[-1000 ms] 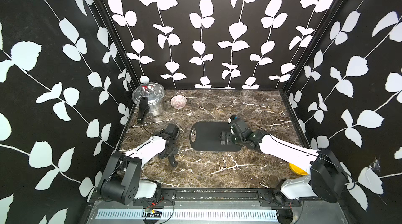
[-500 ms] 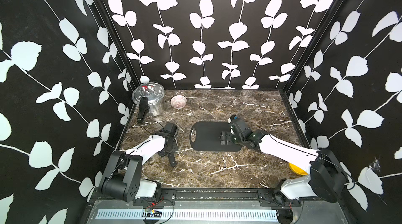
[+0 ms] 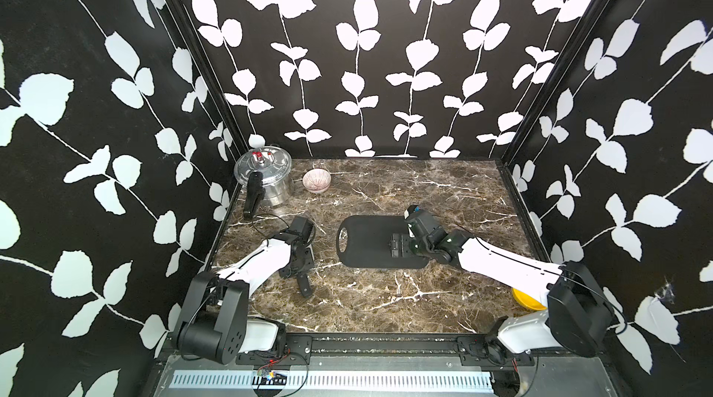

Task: Align the knife with the edge of the cutting board
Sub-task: Pick up the knife at the center of the board, then place the knife at the center of the board.

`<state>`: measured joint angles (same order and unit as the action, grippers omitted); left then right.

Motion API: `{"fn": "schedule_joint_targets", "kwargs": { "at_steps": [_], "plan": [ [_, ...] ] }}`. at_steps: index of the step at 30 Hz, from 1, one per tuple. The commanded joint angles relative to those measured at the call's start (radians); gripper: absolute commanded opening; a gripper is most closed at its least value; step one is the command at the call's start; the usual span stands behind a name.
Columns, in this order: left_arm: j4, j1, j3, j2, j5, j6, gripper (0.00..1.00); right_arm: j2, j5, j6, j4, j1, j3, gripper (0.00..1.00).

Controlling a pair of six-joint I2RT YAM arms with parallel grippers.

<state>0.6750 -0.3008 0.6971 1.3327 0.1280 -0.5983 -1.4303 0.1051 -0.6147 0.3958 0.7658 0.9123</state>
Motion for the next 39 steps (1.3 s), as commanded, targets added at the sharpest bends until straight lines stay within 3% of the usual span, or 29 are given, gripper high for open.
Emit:
{"fn": "schedule_joint_targets", "kwargs": {
  "at_steps": [1,17,25,39],
  "plan": [
    [0.054,-0.018,0.042,-0.045,-0.001,-0.008,0.23,-0.006,0.005,-0.007,-0.027,0.008,0.027,0.99],
    [0.064,-0.199,0.154,-0.017,0.017,-0.119,0.23,0.066,0.058,-0.034,-0.014,0.007,-0.039,0.99],
    [0.013,-0.203,0.106,0.008,-0.006,-0.116,0.23,0.081,0.062,-0.04,-0.01,0.006,-0.05,1.0],
    [-0.013,-0.204,0.099,0.196,-0.071,-0.017,0.32,0.092,0.068,-0.039,-0.004,0.006,-0.051,0.99]
  ]
}}
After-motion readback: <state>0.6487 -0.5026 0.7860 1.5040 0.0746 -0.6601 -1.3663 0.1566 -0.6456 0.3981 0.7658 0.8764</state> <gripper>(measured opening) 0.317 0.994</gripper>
